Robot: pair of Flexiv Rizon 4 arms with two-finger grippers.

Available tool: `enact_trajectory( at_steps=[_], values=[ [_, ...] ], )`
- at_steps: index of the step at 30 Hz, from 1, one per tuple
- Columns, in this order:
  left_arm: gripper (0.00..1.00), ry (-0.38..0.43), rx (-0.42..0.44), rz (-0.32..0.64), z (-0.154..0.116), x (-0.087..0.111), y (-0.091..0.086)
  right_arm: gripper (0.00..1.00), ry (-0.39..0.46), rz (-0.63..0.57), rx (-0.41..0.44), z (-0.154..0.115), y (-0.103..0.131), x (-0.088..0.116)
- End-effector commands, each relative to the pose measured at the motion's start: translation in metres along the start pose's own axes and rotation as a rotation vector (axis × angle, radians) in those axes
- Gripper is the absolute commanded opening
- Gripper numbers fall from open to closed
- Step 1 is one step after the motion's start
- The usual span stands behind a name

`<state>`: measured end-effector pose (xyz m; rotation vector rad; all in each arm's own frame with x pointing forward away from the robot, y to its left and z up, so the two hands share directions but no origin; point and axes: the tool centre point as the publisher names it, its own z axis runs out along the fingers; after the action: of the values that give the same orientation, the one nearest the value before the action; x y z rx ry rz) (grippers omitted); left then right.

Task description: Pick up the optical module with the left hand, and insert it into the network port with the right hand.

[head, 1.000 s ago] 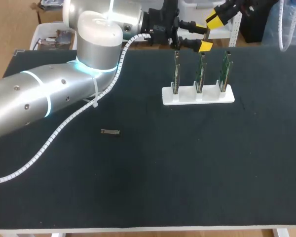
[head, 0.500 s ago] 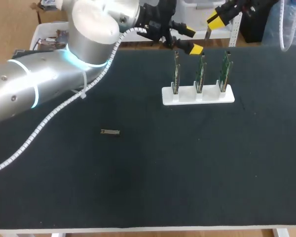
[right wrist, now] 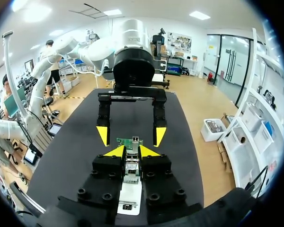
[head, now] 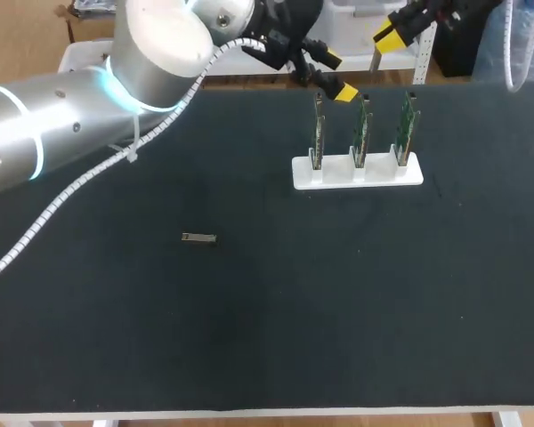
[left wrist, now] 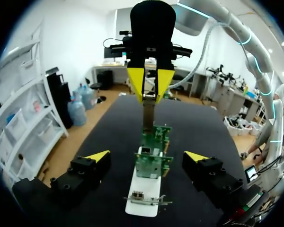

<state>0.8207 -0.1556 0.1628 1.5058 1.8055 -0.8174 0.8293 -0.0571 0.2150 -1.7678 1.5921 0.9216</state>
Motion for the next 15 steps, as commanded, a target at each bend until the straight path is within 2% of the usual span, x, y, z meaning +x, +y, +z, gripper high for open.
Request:
enact_trajectory(
  at_steps=[1,6,8,15],
  values=[
    [1.0,0.021,-0.031,-0.002,-0.0096,0.0069,-0.011,0.0,-0.001,-0.001,-0.242,-0.0008,-0.0082,-0.0008],
    [1.0,0.006,-0.02,-0.012,-0.0129,0.0112,-0.0125,0.0,-0.001,-0.001,-0.242,-0.0001,-0.0083,-0.001],
    [1.0,0.024,-0.025,-0.004,-0.013,0.0106,-0.0129,0.0,-0.002,-0.001,-0.243,0.0002,-0.0084,-0.0012],
    [1.0,0.008,-0.023,0.046,-0.0115,0.0057,-0.0133,0.0,-0.003,-0.003,-0.243,0.0007,-0.0079,-0.0018]
  ],
)
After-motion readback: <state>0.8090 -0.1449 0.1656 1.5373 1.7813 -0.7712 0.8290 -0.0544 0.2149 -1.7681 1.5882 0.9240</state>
